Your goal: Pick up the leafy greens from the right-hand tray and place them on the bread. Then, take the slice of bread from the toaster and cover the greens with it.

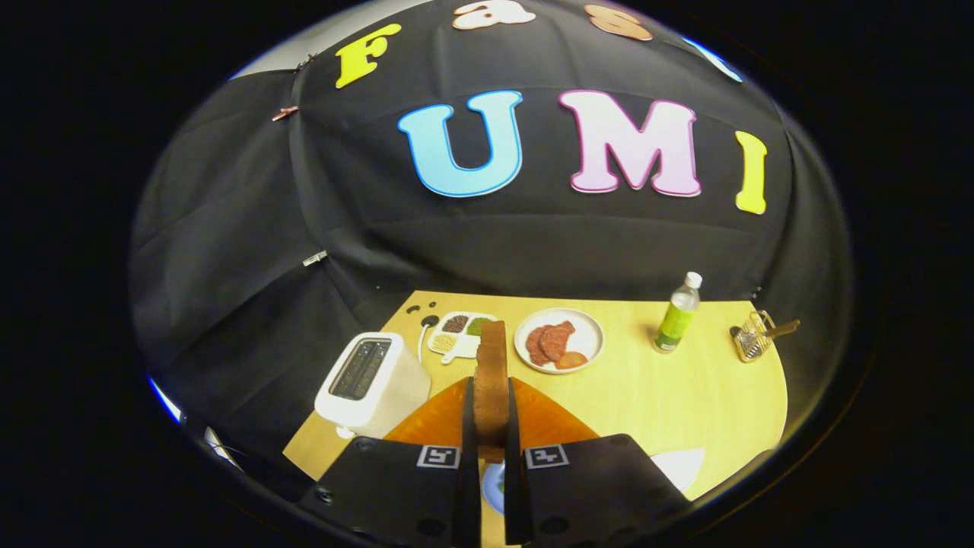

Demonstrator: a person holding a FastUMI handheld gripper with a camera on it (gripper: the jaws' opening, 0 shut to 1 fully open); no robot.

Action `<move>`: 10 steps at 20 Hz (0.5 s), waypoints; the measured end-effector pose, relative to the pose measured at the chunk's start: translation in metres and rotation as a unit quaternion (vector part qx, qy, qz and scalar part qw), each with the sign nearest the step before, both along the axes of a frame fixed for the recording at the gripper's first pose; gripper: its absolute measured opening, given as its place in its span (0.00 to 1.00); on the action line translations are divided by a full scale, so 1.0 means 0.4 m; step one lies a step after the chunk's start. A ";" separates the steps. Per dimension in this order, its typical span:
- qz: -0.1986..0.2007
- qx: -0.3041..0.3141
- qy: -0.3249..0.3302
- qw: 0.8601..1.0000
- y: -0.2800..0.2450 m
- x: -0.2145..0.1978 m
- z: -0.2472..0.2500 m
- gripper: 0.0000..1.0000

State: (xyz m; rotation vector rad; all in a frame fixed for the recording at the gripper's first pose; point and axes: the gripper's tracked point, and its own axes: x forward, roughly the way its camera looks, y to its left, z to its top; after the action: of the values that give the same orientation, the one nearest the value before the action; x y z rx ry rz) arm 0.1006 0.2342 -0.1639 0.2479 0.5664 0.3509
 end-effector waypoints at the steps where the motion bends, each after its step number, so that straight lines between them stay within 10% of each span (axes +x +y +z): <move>1: -0.005 -0.002 0.003 1.000 -0.027 -0.017 -0.027 0.16; 10: -0.045 0.044 0.064 0.996 -0.058 -0.113 -0.251 0.16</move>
State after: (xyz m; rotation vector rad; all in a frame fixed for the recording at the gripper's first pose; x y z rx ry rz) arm 0.0555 0.2109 -0.2641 0.3817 0.6647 0.2740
